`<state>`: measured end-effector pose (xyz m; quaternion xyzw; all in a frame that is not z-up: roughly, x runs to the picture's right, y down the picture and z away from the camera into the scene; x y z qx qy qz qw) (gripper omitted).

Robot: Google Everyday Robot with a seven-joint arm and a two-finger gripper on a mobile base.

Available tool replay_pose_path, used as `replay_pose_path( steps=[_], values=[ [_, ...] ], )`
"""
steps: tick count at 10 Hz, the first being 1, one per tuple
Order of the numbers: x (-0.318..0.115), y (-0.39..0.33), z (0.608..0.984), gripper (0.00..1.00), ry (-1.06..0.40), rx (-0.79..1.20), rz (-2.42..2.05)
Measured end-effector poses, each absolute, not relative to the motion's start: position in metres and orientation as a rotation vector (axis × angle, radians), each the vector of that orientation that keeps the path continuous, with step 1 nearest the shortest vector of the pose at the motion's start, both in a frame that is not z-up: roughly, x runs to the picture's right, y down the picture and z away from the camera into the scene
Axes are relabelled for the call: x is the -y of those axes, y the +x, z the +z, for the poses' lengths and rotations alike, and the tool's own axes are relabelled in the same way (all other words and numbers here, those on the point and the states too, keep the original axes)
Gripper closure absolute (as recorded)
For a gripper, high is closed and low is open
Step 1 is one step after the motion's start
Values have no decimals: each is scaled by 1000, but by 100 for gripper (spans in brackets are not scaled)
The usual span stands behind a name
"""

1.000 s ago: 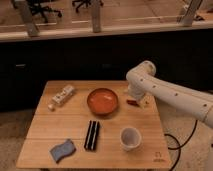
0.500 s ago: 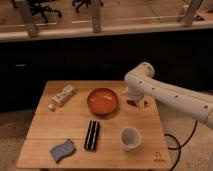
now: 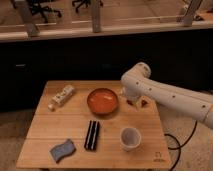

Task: Move the arm in a circular motion

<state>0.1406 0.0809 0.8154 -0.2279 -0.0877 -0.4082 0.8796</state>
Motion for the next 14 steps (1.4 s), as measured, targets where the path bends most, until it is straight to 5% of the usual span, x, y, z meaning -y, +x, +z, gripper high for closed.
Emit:
replay_pose_path(
  steps=[14],
  values=[
    [-92, 64, 810, 20, -440, 180, -938]
  ],
)
